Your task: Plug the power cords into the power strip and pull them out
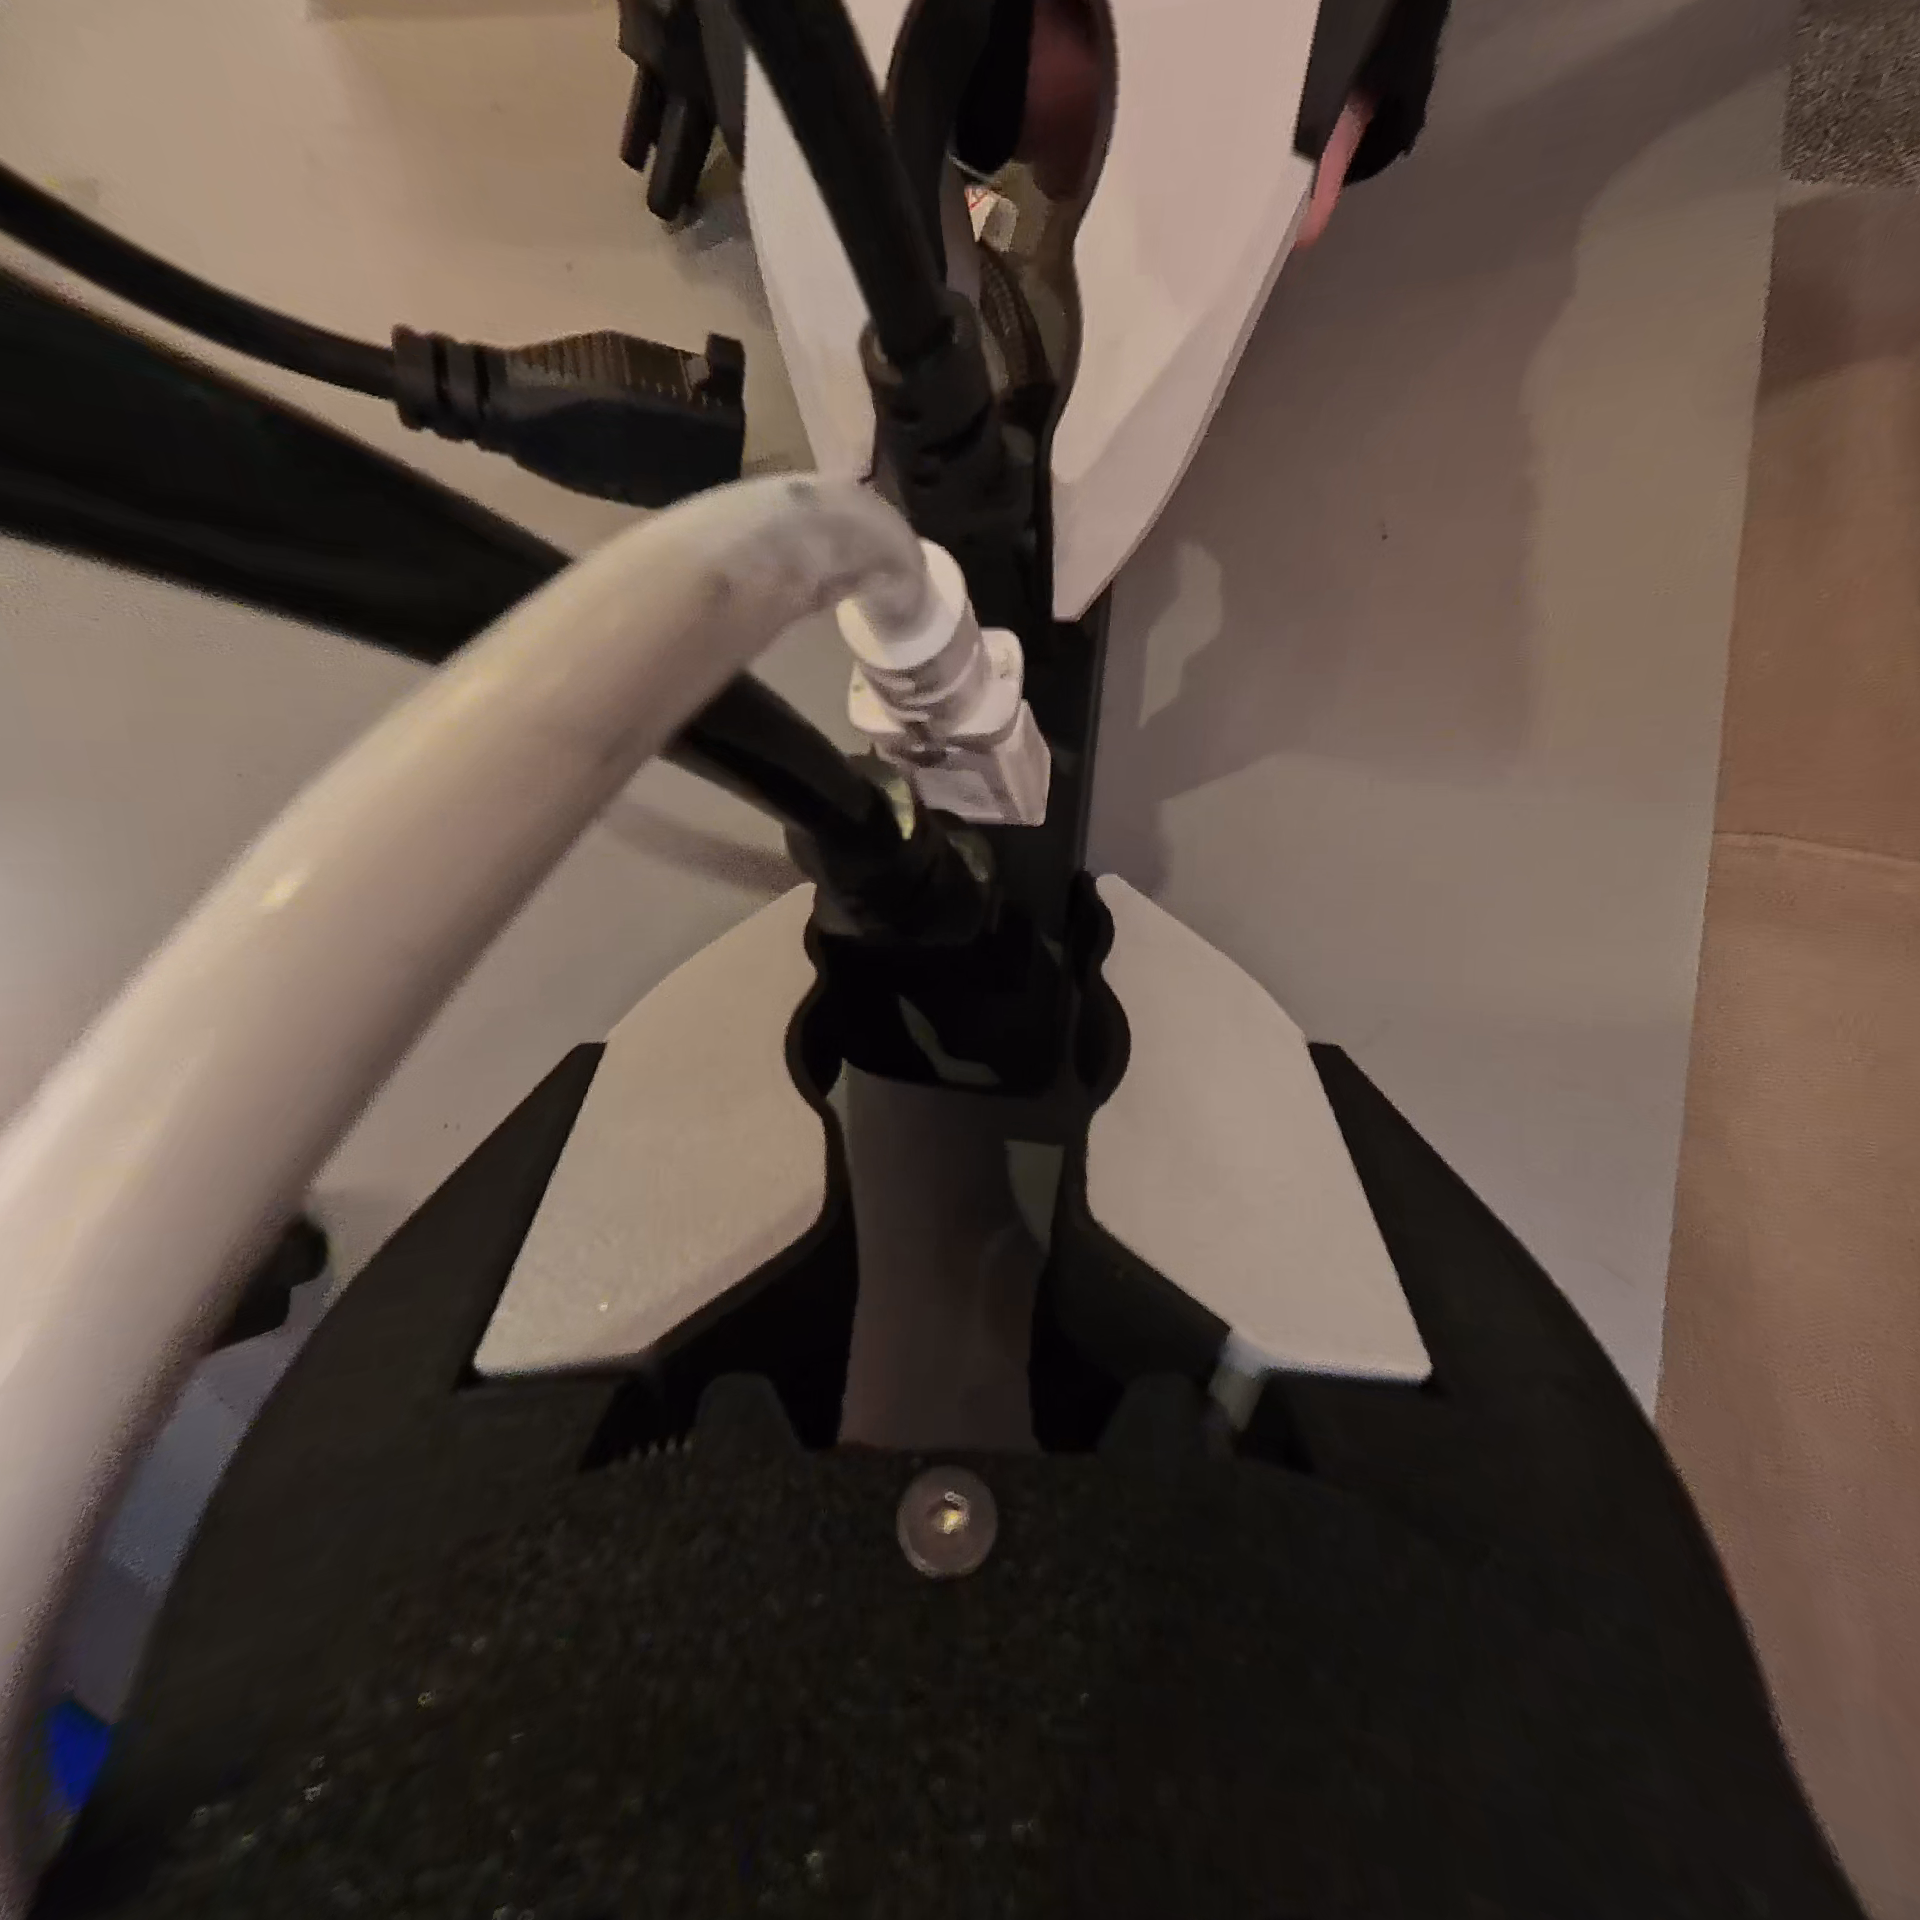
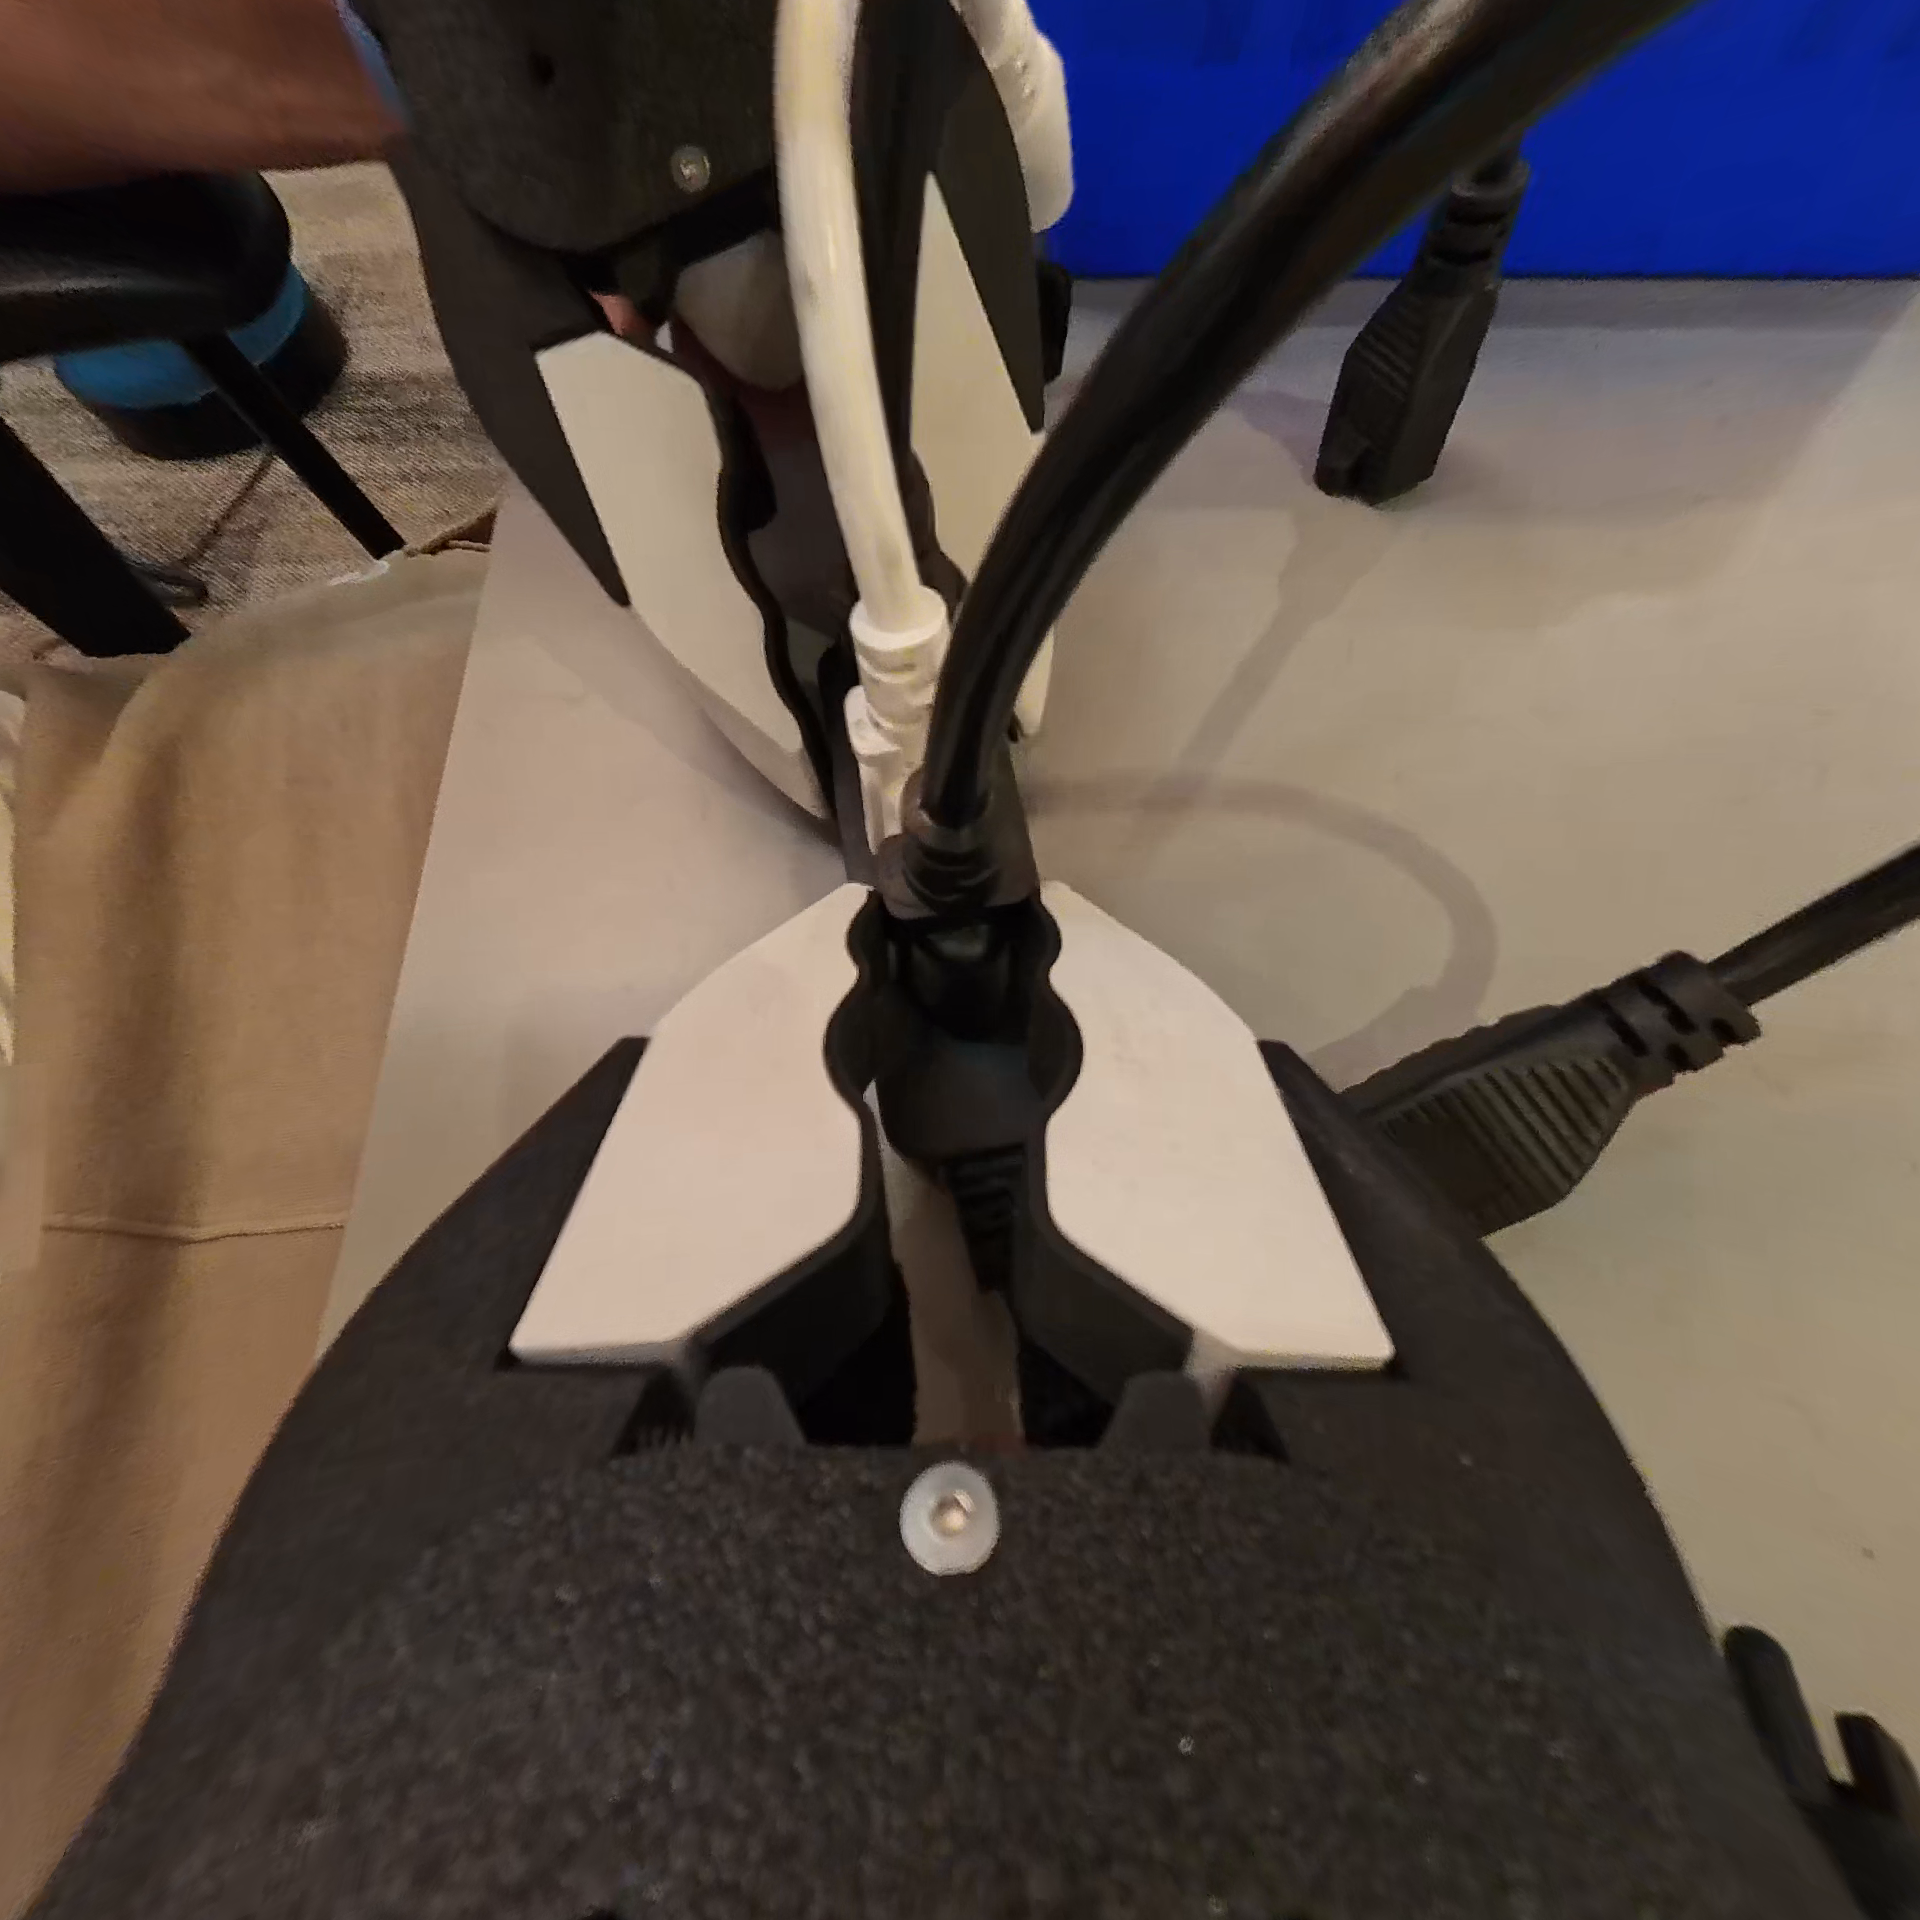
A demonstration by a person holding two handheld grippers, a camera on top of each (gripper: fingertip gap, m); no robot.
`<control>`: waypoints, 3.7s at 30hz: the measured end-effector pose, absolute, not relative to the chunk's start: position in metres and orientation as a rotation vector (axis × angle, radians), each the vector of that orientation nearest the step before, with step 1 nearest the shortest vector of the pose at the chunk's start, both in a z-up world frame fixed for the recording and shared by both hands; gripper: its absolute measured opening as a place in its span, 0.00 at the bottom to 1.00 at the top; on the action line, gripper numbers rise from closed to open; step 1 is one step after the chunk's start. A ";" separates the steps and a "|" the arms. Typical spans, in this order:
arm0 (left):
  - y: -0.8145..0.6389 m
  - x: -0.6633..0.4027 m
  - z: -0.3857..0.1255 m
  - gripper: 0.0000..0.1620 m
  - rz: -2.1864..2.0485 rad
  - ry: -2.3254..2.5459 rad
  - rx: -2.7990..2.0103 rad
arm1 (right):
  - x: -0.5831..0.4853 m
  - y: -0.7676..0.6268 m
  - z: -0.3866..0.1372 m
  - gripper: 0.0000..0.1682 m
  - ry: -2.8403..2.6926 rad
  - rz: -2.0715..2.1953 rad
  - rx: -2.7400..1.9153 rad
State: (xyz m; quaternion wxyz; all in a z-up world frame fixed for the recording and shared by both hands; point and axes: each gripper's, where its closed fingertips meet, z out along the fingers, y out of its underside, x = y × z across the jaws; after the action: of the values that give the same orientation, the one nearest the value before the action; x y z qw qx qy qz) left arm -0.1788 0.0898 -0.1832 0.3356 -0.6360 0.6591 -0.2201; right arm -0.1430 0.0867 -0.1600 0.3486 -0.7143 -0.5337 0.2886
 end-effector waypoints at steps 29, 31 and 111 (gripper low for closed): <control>0.095 -0.183 -0.184 0.26 -0.531 1.737 -1.676 | -0.144 0.093 -0.157 0.13 -1.393 0.672 -1.890; 0.092 -0.182 -0.184 0.26 -0.542 1.733 -1.667 | -0.143 0.090 -0.157 0.13 -1.363 0.764 -1.869; 0.098 -0.185 -0.185 0.27 -0.490 1.738 -1.616 | -0.141 0.092 -0.167 0.08 -1.300 0.881 -1.914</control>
State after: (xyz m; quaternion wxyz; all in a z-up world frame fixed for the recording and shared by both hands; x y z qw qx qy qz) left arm -0.1854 0.0982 -0.1854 0.3514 -0.6243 0.6714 -0.1894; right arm -0.1405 0.0925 -0.1673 0.3267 -0.7306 -0.4964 0.3363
